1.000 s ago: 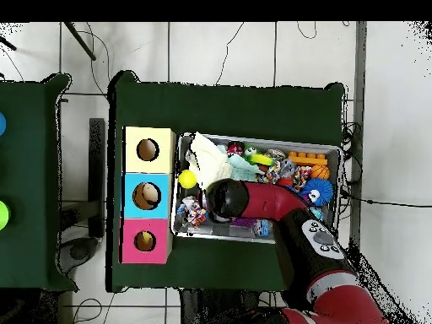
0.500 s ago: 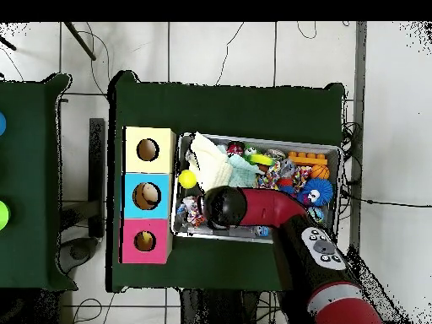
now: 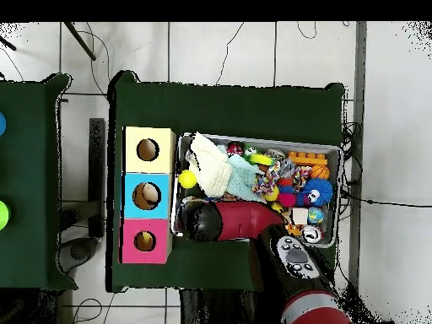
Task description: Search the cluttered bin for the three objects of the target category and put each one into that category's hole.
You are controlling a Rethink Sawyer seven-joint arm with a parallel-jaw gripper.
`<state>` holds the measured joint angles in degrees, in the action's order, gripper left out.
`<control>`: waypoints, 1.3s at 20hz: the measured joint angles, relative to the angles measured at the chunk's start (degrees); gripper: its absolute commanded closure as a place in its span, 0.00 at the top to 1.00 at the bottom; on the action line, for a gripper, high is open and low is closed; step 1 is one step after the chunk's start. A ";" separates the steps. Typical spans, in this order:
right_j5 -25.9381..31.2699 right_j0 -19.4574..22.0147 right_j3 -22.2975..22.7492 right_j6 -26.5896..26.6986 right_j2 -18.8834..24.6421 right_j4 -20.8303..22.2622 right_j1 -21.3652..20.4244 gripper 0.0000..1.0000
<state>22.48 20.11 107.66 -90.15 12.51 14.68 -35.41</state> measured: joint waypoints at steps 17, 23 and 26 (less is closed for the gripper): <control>-11.45 -1.40 0.54 0.00 -0.88 -0.05 5.75 1.00; -15.42 -1.24 0.13 0.00 -1.75 -0.06 8.17 1.00; -16.16 -1.25 0.13 0.00 -2.03 -0.06 8.64 1.00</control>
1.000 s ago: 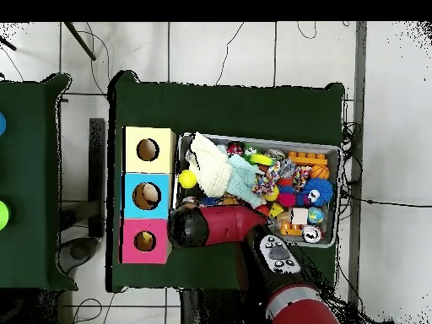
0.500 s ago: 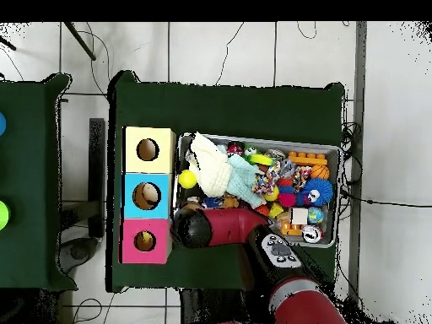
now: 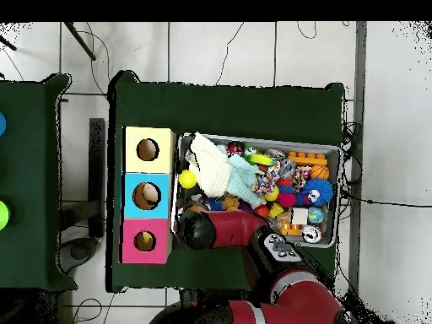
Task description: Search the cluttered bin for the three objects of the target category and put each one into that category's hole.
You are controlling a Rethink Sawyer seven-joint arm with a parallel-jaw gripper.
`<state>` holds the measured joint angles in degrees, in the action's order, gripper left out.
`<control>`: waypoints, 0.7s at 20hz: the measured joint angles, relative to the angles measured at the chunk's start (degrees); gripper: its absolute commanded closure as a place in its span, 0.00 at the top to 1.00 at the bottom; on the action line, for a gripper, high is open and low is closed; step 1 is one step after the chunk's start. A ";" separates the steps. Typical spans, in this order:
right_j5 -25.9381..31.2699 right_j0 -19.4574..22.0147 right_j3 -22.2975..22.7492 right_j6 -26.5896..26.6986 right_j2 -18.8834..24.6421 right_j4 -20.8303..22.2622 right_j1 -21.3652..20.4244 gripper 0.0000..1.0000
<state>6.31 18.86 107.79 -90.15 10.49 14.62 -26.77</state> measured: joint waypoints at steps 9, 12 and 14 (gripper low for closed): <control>-2.09 -0.01 -0.08 0.00 -0.36 -0.02 0.80 1.00; -2.25 -0.01 -0.08 0.00 -0.38 -0.02 0.85 1.00; -2.25 -0.01 -0.08 0.00 -0.40 -0.02 0.85 1.00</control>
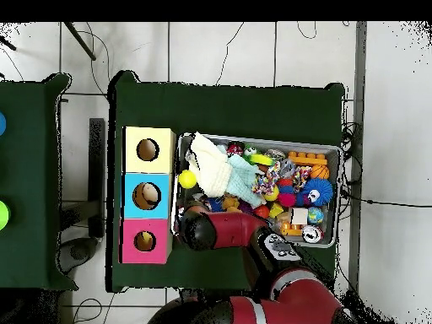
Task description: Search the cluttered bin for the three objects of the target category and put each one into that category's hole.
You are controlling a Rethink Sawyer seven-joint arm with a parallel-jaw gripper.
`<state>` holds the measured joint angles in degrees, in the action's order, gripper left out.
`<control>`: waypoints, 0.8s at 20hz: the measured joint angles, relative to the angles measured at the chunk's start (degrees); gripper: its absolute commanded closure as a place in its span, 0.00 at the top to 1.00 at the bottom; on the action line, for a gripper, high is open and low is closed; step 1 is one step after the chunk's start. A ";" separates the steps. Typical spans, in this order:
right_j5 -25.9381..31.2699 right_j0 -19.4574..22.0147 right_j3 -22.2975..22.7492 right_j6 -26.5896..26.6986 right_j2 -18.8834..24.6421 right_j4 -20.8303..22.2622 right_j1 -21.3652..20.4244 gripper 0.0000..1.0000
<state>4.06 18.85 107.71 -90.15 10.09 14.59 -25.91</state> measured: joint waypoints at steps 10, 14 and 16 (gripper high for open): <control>-1.39 -0.04 -0.17 0.00 -0.60 0.00 0.06 0.00; -1.72 -0.25 -0.18 0.00 -0.77 0.00 0.14 0.00; -1.73 -0.42 -0.19 0.00 -0.89 -0.01 0.14 0.00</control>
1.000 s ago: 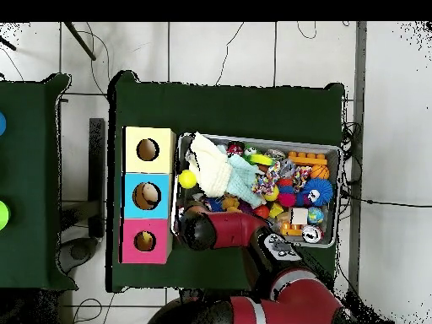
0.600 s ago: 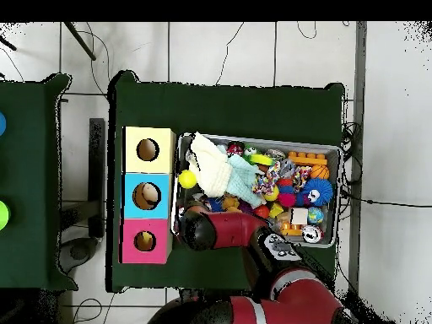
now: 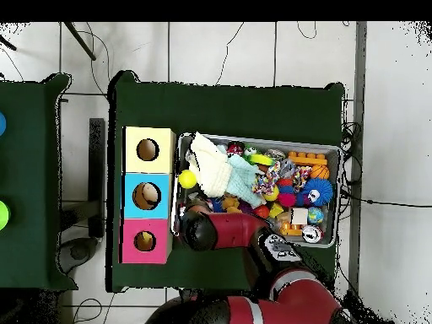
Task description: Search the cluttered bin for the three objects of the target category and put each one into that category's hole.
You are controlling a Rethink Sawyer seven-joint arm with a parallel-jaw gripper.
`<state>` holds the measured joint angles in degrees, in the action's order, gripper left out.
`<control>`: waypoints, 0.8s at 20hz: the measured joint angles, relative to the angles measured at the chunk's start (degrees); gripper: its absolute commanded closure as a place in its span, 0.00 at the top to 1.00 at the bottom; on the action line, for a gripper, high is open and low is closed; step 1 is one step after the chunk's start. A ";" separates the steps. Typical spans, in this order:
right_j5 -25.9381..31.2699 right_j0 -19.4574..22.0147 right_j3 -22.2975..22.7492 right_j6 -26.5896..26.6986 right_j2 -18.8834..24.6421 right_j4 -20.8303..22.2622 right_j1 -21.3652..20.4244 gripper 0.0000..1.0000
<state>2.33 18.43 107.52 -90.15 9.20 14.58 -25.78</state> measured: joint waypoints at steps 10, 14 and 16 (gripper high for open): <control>0.44 -0.56 0.58 0.00 -0.03 -0.01 -1.36 0.00; 4.27 -1.10 1.58 0.00 -0.02 -0.27 -4.54 0.00; 8.98 -1.09 1.61 0.00 0.03 -0.41 -7.04 0.00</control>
<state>11.31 17.34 109.13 -90.15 9.23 14.17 -32.82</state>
